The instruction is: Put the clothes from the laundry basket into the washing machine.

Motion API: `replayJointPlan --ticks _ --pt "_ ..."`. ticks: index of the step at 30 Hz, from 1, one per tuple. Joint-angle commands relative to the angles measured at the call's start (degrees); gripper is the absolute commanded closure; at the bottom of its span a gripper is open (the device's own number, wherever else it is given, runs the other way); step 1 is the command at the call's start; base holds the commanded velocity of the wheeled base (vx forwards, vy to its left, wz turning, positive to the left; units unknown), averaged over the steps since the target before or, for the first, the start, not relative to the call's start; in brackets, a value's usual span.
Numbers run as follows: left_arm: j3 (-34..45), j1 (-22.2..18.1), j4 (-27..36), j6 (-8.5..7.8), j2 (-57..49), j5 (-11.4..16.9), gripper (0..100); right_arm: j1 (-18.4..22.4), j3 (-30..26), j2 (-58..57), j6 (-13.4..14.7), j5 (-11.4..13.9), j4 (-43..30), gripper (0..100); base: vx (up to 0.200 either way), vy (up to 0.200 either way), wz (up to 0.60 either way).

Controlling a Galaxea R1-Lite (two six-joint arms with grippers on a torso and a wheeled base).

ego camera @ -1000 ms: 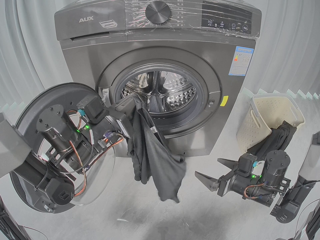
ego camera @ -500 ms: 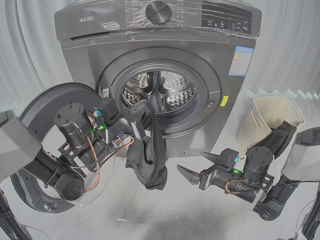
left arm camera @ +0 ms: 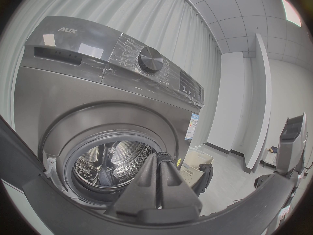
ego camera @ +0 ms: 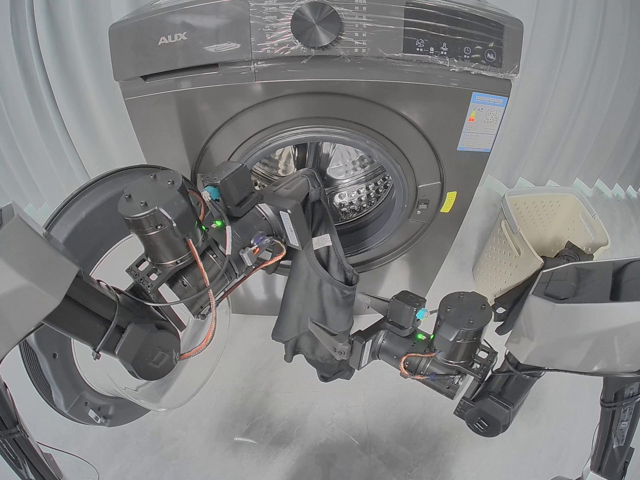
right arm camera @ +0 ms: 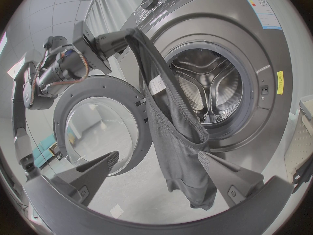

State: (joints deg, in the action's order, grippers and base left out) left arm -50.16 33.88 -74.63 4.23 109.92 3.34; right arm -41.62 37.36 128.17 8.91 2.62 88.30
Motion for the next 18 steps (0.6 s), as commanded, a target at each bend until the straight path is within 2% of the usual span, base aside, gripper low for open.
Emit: replayJointPlan --ticks 1,13,18 --pt "-0.55 0.49 0.01 -0.01 -0.32 0.0 100 0.66 5.09 5.33 -0.74 -0.34 0.03 0 0.0 0.0 0.0" --pt "-1.25 1.72 0.01 -0.01 -0.41 -0.35 100 3.74 17.66 12.01 -1.97 -0.86 -1.11 0 0.0 0.0 0.0" --pt "-1.6 1.72 0.01 0.08 -0.5 -0.35 100 4.7 20.82 13.6 -1.97 -0.86 -2.52 0 0.0 0.0 0.0"
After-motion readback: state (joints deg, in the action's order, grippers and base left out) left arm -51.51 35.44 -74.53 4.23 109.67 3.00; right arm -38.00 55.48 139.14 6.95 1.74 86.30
